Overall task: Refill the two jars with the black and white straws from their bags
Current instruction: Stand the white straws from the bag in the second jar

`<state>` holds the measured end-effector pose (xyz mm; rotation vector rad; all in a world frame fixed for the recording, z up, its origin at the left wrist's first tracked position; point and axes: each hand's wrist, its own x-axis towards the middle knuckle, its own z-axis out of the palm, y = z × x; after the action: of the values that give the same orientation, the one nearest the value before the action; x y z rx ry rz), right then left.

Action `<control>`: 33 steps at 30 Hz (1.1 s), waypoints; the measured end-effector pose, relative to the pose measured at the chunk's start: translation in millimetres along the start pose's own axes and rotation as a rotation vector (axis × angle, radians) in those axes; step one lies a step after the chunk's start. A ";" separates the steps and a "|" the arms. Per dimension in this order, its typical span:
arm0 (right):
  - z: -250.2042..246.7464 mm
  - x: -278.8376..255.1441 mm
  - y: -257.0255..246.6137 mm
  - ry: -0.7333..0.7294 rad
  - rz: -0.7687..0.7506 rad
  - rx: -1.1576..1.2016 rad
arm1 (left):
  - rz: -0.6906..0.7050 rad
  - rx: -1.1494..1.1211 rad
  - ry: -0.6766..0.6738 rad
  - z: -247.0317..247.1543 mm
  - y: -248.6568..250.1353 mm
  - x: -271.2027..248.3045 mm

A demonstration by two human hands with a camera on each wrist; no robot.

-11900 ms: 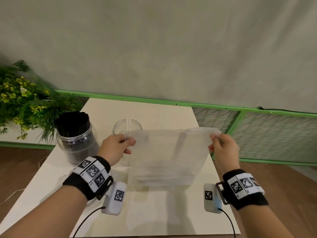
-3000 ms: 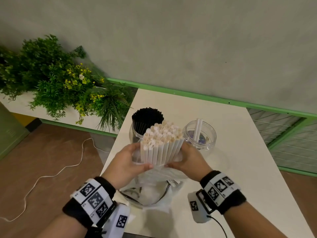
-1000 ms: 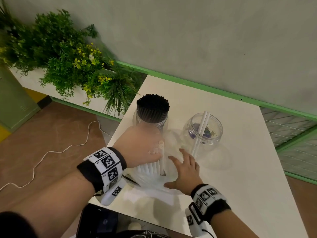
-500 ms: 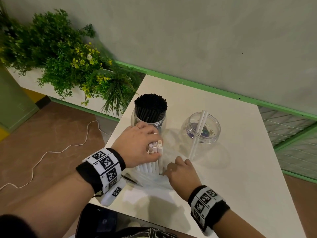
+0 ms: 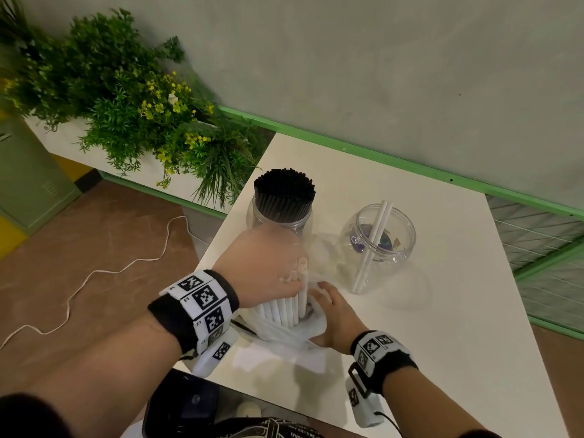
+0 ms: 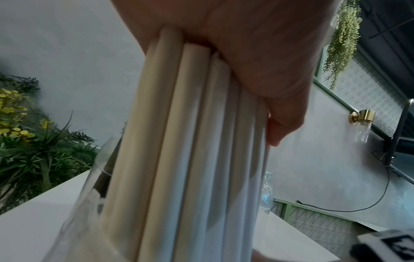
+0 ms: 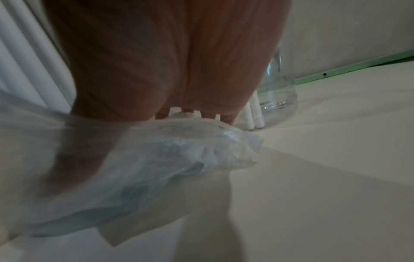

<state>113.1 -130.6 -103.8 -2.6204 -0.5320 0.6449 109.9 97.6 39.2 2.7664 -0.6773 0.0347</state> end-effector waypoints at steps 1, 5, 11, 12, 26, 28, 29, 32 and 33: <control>-1.9 -4.4 0.5 0.068 -0.005 0.076 | -0.008 -0.004 0.000 -0.3 -1.1 -0.7; 0.1 -26.2 -7.0 0.643 -0.019 0.054 | -0.039 -0.001 -0.013 -0.8 -2.9 0.9; 16.9 -34.7 -12.2 0.108 0.113 -0.121 | -0.036 -0.007 -0.007 -0.4 -2.6 4.4; 19.1 -32.7 -9.3 0.030 0.138 -0.110 | -0.028 -0.007 0.001 0.2 -1.3 4.7; -39.9 -35.7 -31.6 -0.026 0.137 0.086 | 0.006 0.003 0.020 3.0 2.7 6.5; -51.4 -35.5 -43.6 0.066 0.029 0.377 | 0.016 0.009 0.011 2.4 3.7 7.4; -55.5 -34.2 -50.0 0.099 -0.027 0.510 | 0.027 0.006 0.014 2.3 4.2 7.8; -66.7 -26.3 -67.5 0.162 -0.141 0.632 | 0.057 -0.040 0.043 2.0 5.6 7.3; -70.1 -23.5 -72.2 0.173 -0.154 0.649 | 0.063 -0.066 0.048 1.4 6.6 6.7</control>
<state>110.0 -98.9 -5.6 -1.9785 -0.3838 0.4393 112.8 88.7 40.3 2.6718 -0.7390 0.0893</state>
